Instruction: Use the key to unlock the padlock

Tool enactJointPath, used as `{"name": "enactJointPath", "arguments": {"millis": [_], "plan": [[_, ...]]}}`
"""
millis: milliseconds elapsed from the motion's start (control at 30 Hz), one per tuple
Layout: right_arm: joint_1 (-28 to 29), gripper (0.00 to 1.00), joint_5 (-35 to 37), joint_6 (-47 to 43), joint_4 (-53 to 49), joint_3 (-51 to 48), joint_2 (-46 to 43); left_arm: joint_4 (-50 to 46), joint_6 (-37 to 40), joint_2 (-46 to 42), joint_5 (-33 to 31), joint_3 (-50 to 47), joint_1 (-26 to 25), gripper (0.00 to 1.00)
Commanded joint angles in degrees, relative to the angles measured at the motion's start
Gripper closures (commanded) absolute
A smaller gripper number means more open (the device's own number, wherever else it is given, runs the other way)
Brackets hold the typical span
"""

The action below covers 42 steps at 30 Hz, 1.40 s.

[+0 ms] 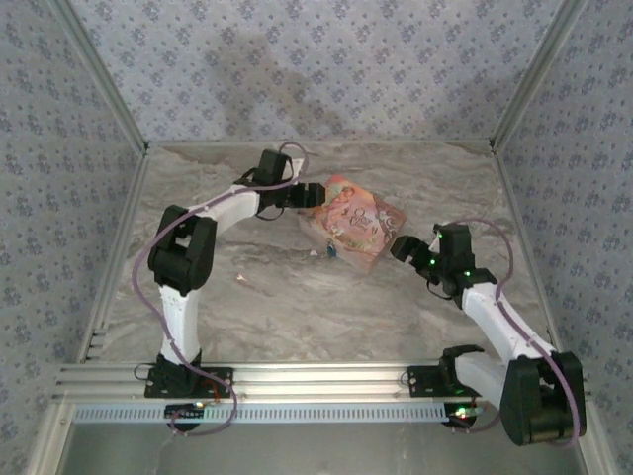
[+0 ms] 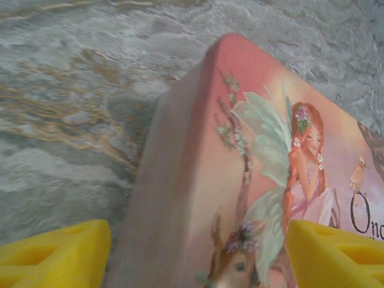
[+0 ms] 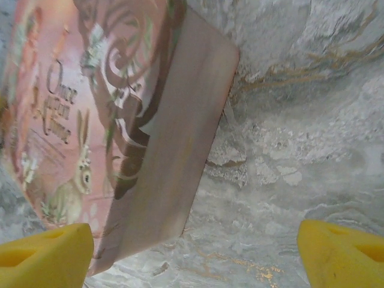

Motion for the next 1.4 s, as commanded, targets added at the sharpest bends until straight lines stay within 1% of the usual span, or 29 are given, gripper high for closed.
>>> {"name": "enactJointPath", "arguments": {"millis": [0,100,333,500,567,733,800,933,1100,1233,1300,1367], "plan": [[0.9,0.11,-0.6,0.4,2.1,4.1,3.6,-2.7,0.9,-0.1,3.7,2.2,-0.9,0.24],[1.1,0.11,-0.6,0.0,2.8,6.8,7.8,-2.1,1.0,-1.6,3.9,-0.1,-1.6,0.24],[1.6,0.14,-2.6,-0.6,3.4,13.2,16.3,7.5,-3.4,-10.0,3.8,-12.2,-3.5,0.24],[3.1,0.17,-4.2,-1.6,2.5,17.1,20.7,11.9,-5.5,-15.8,0.8,-20.3,-5.8,0.24],[4.7,0.18,-4.6,-1.7,2.4,18.6,22.5,14.0,-7.0,-18.6,-1.4,-24.4,-6.7,0.24],[10.3,0.2,-0.9,-1.5,0.0,23.4,27.8,20.6,-10.9,-24.8,-7.8,-35.4,-6.8,0.23],[11.7,0.2,-0.5,-0.9,0.3,24.9,29.8,21.9,-11.7,-27.1,-9.7,-38.9,-6.8,0.23],[13.8,0.2,0.5,-0.3,0.5,26.4,32.2,21.4,-12.6,-32.0,-12.8,-42.9,-6.8,0.22],[14.5,0.19,1.4,-1.4,0.2,27.1,34.0,22.5,-15.0,-36.8,-17.1,-48.2,-6.8,0.2],[14.0,0.17,3.5,-2.1,-2.2,26.9,32.4,18.6,-15.2,-41.6,-22.8,-50.4,-6.5,0.17],[13.5,0.16,4.8,-2.1,-3.8,26.6,30.6,15.6,-15.1,-44.9,-24.9,-50.7,-6.1,0.16],[12.9,0.16,6.6,-4.8,-6.3,26.5,28.6,10.8,-15.0,-48.8,-26.9,-50.4,-5.5,0.15]]}}
